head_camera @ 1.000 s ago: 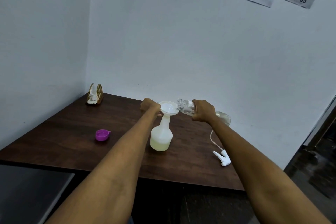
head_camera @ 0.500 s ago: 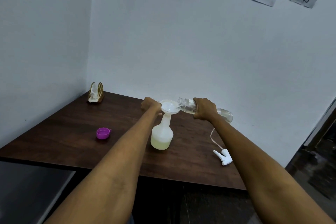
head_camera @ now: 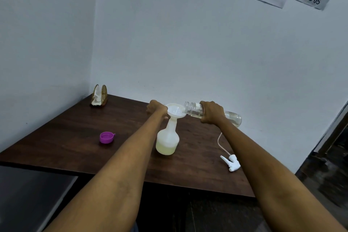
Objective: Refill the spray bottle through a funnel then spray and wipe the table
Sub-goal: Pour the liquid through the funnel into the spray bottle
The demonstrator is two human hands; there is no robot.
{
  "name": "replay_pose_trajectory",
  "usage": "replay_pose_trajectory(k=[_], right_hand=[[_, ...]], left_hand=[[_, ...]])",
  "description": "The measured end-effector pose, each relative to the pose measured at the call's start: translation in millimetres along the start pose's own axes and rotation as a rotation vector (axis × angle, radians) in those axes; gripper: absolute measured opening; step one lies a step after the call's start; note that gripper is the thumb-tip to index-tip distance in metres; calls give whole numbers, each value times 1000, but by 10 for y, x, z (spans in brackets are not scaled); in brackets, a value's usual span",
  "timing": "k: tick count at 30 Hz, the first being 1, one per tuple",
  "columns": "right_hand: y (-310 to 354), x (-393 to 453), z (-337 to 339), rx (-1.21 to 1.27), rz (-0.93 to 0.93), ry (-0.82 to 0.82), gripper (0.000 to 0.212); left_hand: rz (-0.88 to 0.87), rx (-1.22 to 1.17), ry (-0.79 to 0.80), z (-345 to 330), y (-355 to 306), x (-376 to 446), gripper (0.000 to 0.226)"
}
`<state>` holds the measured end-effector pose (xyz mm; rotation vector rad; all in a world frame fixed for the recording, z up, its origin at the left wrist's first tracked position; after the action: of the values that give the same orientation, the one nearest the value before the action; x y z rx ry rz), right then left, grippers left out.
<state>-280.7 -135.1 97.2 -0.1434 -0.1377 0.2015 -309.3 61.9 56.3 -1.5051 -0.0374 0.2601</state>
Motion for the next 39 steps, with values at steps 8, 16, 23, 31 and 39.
replay_pose_trajectory(k=[8, 16, 23, 31, 39], right_hand=[[20, -4, -17, -5, 1, 1, 27], [41, -1, -12, -11, 7, 3, 29], [32, -4, -19, -6, 9, 2, 30], [0, -18, -113, 221, -16, 52, 28], [-6, -29, -238, 689, 6, 98, 27]], left_hand=[[-14, -13, -3, 0, 1, -20, 20], [-9, 20, -1, 8, -17, -40, 20], [-5, 31, 0, 7, -25, -50, 20], [-4, 31, -1, 10, -20, -62, 19], [-13, 5, -9, 2, -18, -51, 19]])
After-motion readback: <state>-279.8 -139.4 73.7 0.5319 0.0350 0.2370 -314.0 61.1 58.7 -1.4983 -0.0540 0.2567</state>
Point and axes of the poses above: each hand's wrist, its own x-axis towards the middle knuckle, its own z-axis out of the back of the hand, y = z × x, the point moved 3 cm from there along x, towards the middle knuckle, and after that the axes turned 14 degrees about y, right-handed, at the moved point
